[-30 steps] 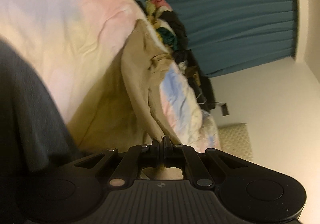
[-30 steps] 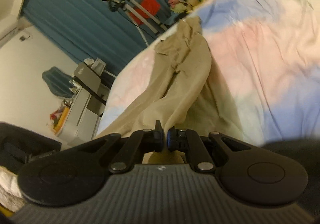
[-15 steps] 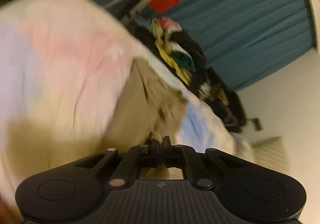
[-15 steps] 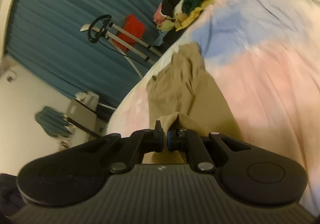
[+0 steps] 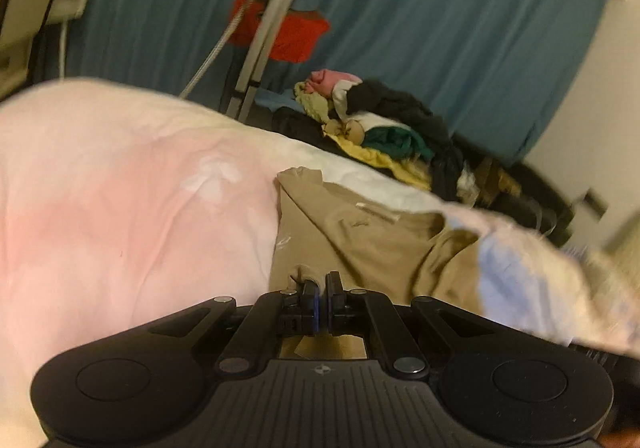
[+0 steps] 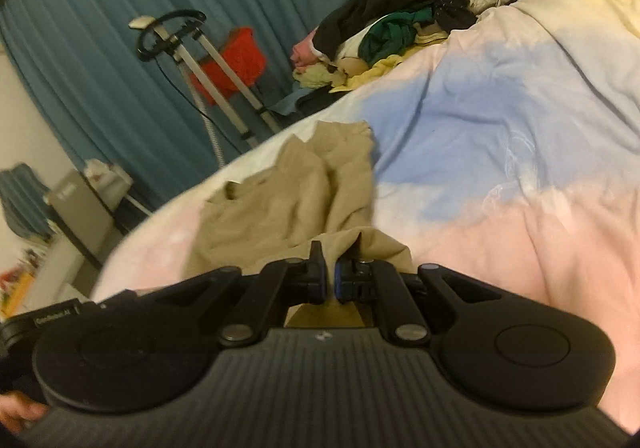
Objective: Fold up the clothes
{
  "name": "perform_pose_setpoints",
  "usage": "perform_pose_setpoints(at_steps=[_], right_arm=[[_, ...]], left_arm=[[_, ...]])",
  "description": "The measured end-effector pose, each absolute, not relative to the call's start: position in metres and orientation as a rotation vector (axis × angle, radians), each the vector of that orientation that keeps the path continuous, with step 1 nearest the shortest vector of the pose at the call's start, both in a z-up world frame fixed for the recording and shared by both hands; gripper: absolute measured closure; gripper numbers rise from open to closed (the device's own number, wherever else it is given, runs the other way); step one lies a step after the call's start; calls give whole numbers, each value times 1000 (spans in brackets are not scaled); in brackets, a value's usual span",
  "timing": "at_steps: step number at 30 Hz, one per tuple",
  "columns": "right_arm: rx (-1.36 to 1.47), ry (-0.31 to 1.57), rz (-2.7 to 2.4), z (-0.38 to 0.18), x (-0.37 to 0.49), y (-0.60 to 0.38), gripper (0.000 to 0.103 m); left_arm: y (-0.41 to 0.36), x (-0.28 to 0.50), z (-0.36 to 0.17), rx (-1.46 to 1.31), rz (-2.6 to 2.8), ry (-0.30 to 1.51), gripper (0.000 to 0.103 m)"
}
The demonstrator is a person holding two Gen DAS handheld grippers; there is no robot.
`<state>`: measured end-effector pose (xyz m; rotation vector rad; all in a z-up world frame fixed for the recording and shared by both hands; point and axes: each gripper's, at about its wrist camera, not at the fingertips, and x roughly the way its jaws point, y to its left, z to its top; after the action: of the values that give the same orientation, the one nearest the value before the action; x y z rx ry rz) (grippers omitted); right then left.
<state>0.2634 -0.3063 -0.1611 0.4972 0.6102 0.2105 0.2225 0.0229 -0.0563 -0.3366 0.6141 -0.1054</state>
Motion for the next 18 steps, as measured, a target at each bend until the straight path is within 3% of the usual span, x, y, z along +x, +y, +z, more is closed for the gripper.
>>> perform_pose_setpoints(at_steps=[9, 12, 14, 15, 16, 17, 18], right_arm=[[396, 679, 171, -193, 292, -287, 94], [355, 671, 171, -185, 287, -284, 90], [331, 662, 181, -177, 281, -281, 69], [333, 651, 196, -172, 276, -280, 49], [334, 630, 200, -166, 269, -279, 29], [333, 605, 196, -160, 262, -278, 22], [321, 578, 189, -154, 254, -276, 16]], left_arm=[[20, 253, -91, -283, -107, 694, 95], [13, 243, -81, -224, -112, 675, 69], [7, 232, -71, -179, -95, 646, 42], [4, 226, -67, -157, -87, 631, 37], [1, 221, -62, -135, -77, 614, 25], [-1, 213, -55, -116, -67, 589, 17], [-3, 205, -48, -108, -68, 566, 17]])
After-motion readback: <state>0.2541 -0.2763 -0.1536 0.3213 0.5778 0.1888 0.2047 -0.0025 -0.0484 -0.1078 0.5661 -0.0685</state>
